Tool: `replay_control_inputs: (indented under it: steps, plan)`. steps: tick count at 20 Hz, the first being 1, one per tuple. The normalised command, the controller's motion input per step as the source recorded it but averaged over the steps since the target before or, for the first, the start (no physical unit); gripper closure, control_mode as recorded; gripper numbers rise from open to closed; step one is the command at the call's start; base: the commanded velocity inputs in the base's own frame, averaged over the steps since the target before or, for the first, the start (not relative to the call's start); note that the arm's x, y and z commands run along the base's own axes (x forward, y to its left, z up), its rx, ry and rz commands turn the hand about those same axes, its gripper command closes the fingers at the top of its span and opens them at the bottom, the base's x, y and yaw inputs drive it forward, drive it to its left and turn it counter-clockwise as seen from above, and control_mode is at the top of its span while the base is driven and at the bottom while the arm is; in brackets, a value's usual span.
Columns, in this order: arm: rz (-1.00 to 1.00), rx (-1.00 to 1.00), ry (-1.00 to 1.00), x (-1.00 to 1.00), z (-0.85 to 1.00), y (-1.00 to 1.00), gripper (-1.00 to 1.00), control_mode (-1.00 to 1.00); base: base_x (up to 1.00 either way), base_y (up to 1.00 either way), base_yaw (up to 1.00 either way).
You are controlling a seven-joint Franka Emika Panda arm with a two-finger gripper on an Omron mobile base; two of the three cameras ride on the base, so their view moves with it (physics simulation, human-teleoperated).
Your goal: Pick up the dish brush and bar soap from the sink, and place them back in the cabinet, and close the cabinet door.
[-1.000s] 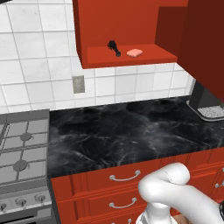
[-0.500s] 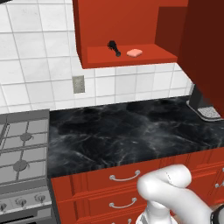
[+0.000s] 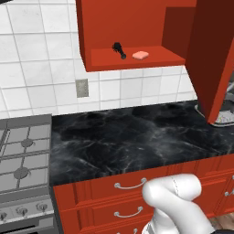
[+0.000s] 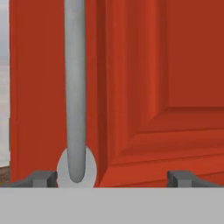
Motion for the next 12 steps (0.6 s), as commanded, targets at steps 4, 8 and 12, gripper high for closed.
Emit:
replay_control_inputs:
  steps: [4,8,12]
  plan:
    - [-0.11,0.00,0.00,0.12,0.00,0.50,-1.00,-1.00,0.00,0.00,0.00]
    - [-0.11,0.00,0.00,0.18,0.00,0.49,-1.00,-1.00,0.00,0.00,0.00]
    - [-0.11,0.00,0.00,0.23,0.00,0.44,-1.00,-1.00,0.00,0.00,0.00]
